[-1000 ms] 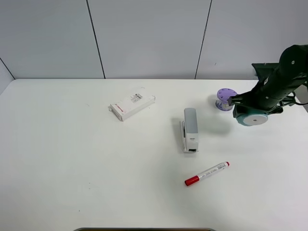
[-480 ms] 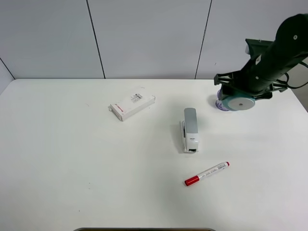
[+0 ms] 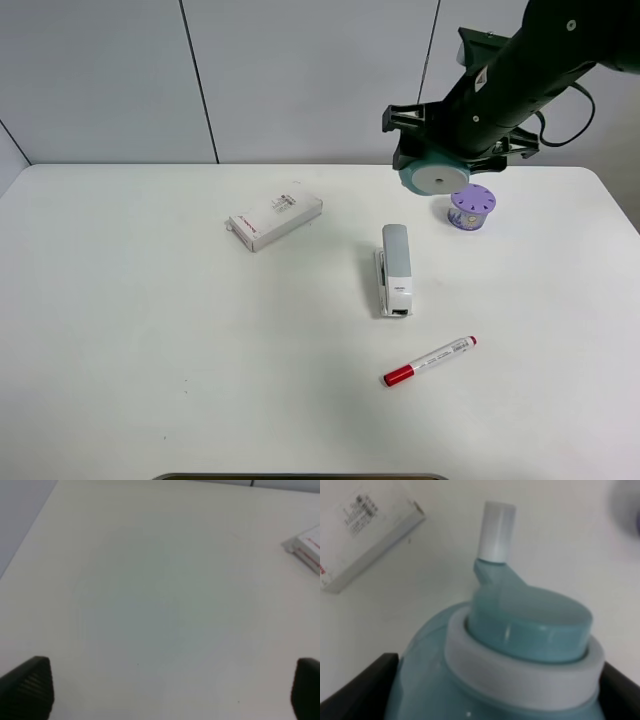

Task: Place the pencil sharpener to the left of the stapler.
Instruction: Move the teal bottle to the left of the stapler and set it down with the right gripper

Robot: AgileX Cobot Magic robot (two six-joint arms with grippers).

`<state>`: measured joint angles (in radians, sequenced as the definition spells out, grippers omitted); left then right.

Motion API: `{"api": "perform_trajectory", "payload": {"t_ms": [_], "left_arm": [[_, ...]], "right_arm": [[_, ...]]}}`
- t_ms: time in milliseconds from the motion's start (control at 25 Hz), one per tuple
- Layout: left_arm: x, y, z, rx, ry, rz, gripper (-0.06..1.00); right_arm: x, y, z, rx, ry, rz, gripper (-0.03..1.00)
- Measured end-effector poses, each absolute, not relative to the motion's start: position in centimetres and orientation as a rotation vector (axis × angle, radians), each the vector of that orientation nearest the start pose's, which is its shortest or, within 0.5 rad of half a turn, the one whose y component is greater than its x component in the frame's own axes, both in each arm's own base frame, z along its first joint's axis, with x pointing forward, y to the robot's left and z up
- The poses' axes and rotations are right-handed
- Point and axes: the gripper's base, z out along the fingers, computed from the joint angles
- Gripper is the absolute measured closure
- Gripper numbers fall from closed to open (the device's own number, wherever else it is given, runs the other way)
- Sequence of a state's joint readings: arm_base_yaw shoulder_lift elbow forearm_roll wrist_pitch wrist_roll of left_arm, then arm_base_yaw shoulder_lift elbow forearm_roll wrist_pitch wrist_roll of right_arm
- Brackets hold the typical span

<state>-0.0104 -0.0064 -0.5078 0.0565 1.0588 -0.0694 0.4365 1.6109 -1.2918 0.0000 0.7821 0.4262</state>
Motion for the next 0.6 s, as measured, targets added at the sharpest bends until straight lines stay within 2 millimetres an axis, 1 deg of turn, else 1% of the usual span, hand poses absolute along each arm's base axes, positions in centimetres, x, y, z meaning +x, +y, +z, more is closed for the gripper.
{"api": "perform_trajectory", "payload": {"t_ms": [120, 200, 360, 480, 600], "left_arm": [[-0.7, 0.5, 28.0, -0.063, 2.026, 0.017, -0.01], [-0.7, 0.5, 28.0, -0.063, 2.026, 0.017, -0.01], [-0.7, 0.5, 28.0, -0.063, 2.026, 0.017, -0.01], [-0.7, 0.5, 28.0, -0.063, 2.026, 0.017, -0.01], [-0.7, 0.5, 28.0, -0.063, 2.026, 0.017, -0.01]], "right_arm": [[31.7, 16.7, 28.3, -0.055, 2.646, 0.323, 0.29], [32.0, 18.1, 28.2, -0.082, 2.655, 0.334, 0.29], [32.7, 21.5, 27.5, -0.149, 2.664, 0.358, 0.29], [33.1, 23.9, 26.3, -0.184, 2.691, 0.361, 0.29], [33.5, 25.7, 24.7, -0.186, 2.722, 0.361, 0.29]]}}
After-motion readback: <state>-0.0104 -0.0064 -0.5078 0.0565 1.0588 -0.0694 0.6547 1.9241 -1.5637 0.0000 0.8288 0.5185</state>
